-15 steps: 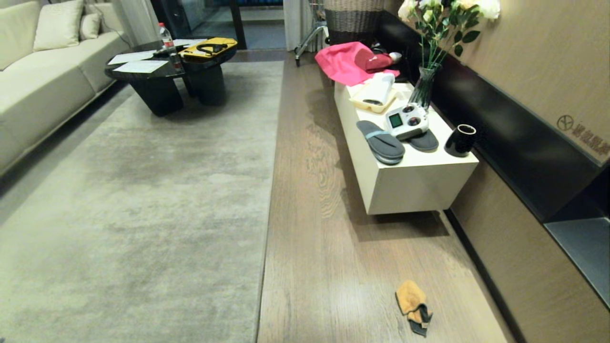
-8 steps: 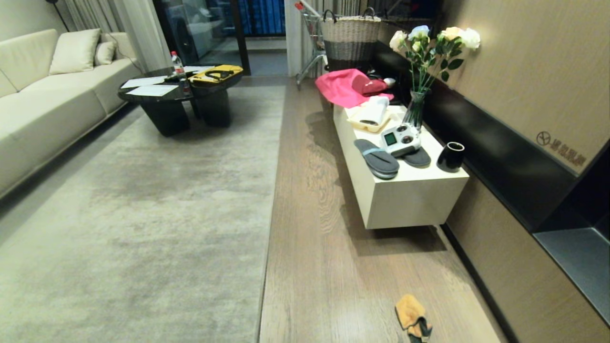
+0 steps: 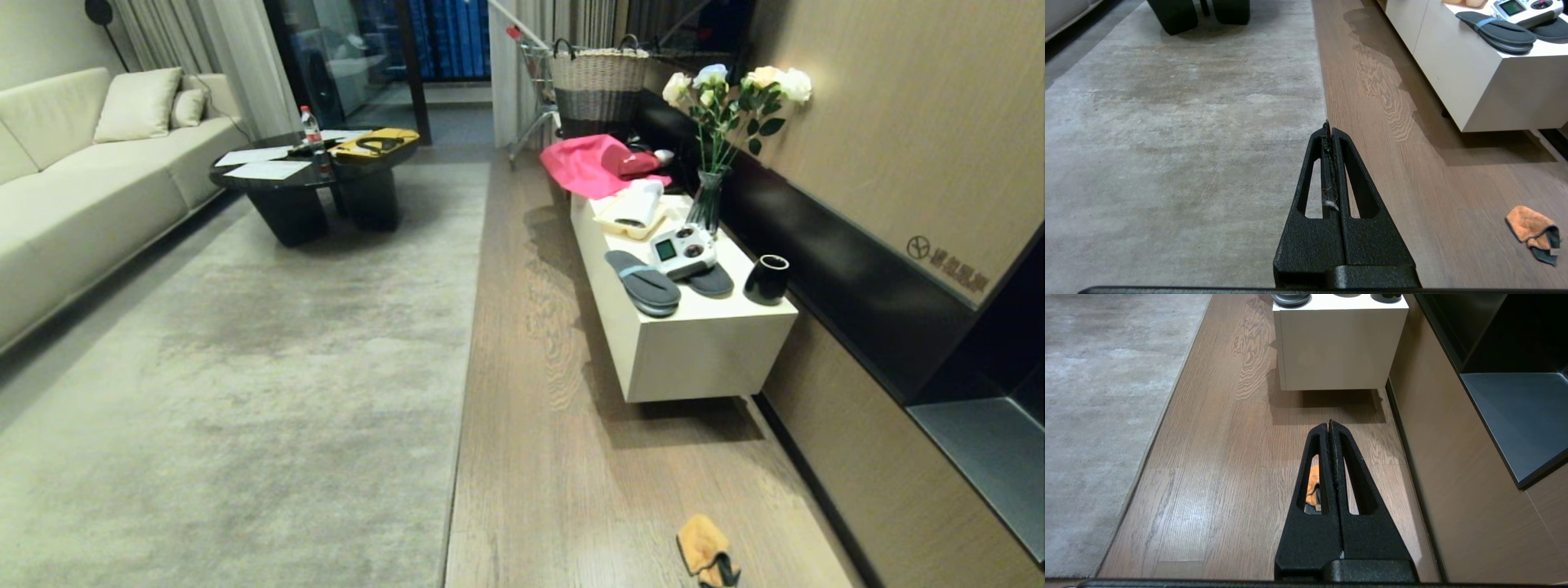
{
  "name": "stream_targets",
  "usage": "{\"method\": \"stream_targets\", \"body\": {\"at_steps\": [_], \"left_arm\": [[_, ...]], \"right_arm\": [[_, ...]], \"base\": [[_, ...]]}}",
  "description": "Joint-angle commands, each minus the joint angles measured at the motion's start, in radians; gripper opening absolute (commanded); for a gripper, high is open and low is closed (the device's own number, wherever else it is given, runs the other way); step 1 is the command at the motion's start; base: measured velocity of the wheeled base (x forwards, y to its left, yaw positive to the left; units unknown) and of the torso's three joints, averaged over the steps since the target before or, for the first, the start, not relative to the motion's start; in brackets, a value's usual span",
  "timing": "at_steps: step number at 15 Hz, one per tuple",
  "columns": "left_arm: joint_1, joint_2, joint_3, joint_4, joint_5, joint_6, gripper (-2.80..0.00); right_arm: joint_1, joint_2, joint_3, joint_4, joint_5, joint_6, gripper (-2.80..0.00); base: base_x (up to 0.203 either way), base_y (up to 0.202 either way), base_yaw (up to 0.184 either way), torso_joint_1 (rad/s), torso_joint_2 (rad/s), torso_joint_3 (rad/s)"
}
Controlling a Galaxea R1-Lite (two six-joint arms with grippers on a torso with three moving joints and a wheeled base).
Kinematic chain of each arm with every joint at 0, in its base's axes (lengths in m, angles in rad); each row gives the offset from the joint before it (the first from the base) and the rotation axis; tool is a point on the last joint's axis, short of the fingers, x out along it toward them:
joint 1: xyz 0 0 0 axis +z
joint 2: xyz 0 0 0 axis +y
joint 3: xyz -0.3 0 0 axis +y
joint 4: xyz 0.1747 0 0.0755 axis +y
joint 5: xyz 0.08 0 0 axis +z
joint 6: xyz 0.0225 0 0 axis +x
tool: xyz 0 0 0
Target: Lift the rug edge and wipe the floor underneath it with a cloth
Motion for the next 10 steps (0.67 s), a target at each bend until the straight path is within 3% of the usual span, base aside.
{"method": "stream_targets", "body": {"at_steps": [1, 10], "left_arm": [[0.000, 0.002, 0.000, 0.000, 0.000, -0.001, -2.80], [0.000, 0.002, 0.000, 0.000, 0.000, -0.001, -2.80]], "right_arm": [[0.000, 0.002, 0.000, 0.001, 0.001, 0.000, -2.80], [0.000, 0.002, 0.000, 0.001, 0.001, 0.000, -2.80]], "base": [[0.000, 0.000, 0.000, 0.000, 0.00, 0.000], [0.000, 0.000, 0.000, 0.000, 0.00, 0.000]]}}
